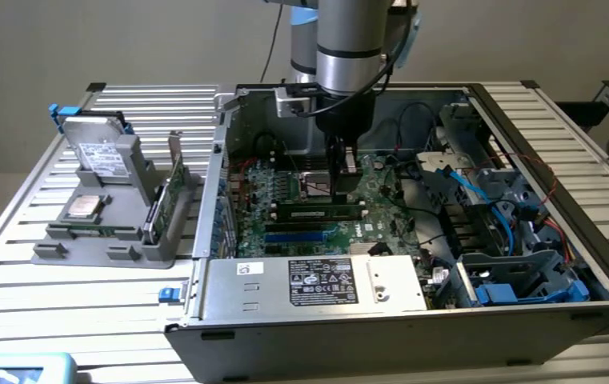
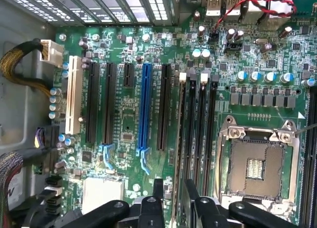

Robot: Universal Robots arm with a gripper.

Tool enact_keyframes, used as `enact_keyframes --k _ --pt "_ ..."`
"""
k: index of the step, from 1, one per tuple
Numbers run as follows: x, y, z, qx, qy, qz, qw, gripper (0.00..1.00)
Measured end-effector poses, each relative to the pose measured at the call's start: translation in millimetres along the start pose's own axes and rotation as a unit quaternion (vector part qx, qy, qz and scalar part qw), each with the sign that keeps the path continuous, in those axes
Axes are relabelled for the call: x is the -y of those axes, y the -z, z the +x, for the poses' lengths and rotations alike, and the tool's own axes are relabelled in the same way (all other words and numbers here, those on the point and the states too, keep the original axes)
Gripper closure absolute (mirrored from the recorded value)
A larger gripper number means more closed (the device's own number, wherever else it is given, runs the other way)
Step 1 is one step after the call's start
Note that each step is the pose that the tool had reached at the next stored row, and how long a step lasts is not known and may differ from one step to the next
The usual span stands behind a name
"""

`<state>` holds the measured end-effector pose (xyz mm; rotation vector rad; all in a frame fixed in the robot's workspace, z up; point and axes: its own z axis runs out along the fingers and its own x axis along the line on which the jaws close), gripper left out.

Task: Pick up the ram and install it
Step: 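Insert the ram into the slot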

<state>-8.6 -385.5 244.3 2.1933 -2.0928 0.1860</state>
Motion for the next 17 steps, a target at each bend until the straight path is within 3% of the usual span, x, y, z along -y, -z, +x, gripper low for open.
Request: enact_keyframes --k 9,17 --pt "23.6 8.0 4.2 0.0001 0.0 -0.0023 1.0 0.7" --pt "24.6 8.0 4.4 0.001 0.0 -0.003 1.0 0.7"
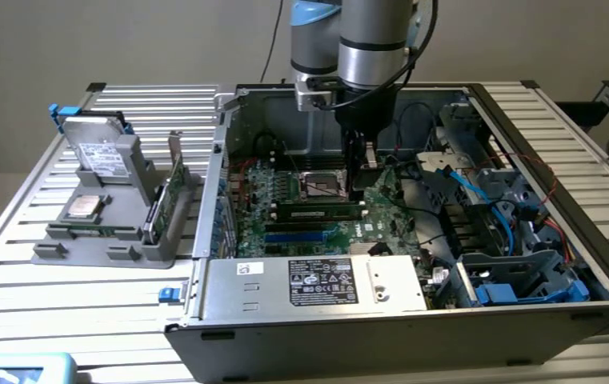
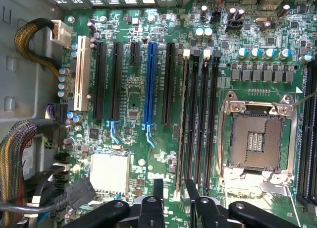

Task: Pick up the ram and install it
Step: 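Insert the ram into the slot, then press down the ram until it locks into place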

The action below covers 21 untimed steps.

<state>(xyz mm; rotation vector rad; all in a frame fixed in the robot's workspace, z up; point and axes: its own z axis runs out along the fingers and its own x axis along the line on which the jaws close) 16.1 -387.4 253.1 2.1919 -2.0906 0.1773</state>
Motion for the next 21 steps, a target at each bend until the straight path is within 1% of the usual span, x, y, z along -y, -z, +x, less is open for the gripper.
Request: enact_keyframes --k 7,8,9,10,12,18,21 --pt "0.0 0.0 0.0 0.0011 0.0 0.0 1.0 0.7" --pt "0.0 0.0 0.0 0.0012 0.0 0.0001 1.0 0.72" --pt "0.0 0.0 0.0 0.0014 0.0 0.0001 1.0 0.78" --pt "0.0 0.0 0.0 0.0015 0.0 0.0001 1.0 0.78" --pt "0.0 0.0 0.0 0.0018 0.0 0.0001 1.0 0.89" --pt "-0.5 -0.7 0.8 0.0019 -0.003 -0.0004 1.0 0.89" --pt "-0.9 -2.0 0.6 0.0018 -0.016 -0.0024 0.9999 0.89"
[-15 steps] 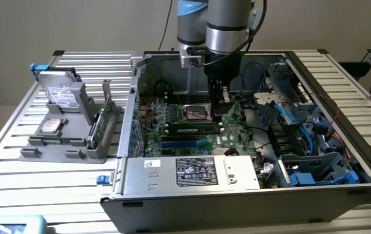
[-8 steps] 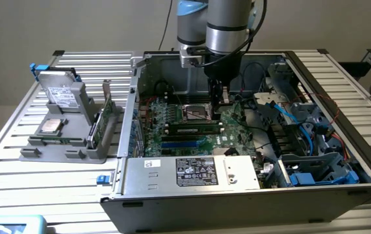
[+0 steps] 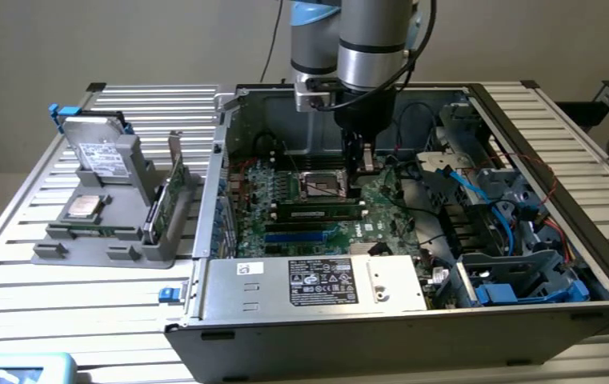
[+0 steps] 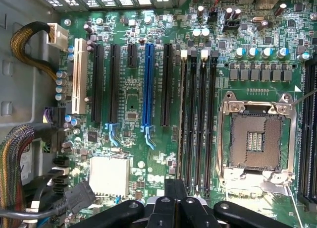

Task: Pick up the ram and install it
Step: 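Press down the ram until it locks into place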

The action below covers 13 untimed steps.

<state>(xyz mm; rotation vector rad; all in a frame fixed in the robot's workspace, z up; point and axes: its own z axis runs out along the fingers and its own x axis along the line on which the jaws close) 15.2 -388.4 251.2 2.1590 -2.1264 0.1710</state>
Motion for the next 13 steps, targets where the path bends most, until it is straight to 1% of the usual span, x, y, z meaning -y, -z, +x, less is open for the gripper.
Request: enact_keyframes --k 4,5,6,8,10,11,13 --pt "-0.9 -2.6 -0.4 -0.0001 -0.017 -0.0022 0.9999 0.89" --pt "-2.1 -3.6 -0.6 0.0 -0.018 -0.0019 0.9998 0.89" --pt "-4.0 -4.6 -0.8 0.0 -0.018 -0.0008 0.9998 0.89" --pt "-7.3 -6.6 -1.2 0.0003 -0.018 0.0028 0.9998 0.89" --pt "-7.7 -7.9 -1.3 0.0021 -0.019 0.0057 0.9998 0.89" --pt "-7.7 -8.8 -1.4 0.0038 -0.019 0.0064 0.9998 0.89" --pt "-7.9 -10.4 -1.8 0.0078 -0.019 0.0066 0.9998 0.89"
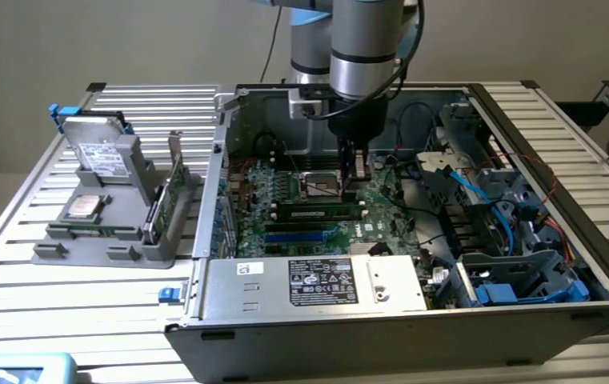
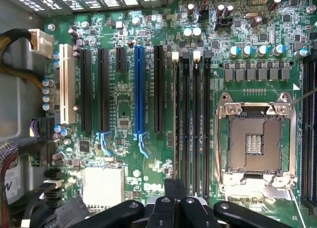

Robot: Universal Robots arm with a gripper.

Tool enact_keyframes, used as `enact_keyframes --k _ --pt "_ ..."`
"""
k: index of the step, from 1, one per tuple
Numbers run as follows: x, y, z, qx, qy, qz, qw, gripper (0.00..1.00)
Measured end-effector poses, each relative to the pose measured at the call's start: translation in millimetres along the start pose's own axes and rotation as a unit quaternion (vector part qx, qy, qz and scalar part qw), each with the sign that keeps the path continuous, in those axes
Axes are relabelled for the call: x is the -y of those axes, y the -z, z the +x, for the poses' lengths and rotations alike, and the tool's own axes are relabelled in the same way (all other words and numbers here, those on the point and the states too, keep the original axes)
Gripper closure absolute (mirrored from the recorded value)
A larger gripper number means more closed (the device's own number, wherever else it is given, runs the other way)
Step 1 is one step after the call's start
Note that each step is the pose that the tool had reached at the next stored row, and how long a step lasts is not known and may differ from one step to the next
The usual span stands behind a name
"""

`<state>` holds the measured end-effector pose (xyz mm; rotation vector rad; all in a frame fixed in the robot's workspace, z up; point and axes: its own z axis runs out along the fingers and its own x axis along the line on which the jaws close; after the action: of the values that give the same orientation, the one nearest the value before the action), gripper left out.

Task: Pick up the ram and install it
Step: 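Press down the ram until it locks into place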

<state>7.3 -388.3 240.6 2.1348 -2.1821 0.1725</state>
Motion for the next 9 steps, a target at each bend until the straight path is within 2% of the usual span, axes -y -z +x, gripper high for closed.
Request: enact_keyframes --k 4,9 --pt "-0.9 -2.9 -0.3 0.0021 0.0 -0.0001 1.0 0.89" --pt "-1.7 -5.7 -0.5 0.0024 -0.001 -0.0002 1.0 0.89"
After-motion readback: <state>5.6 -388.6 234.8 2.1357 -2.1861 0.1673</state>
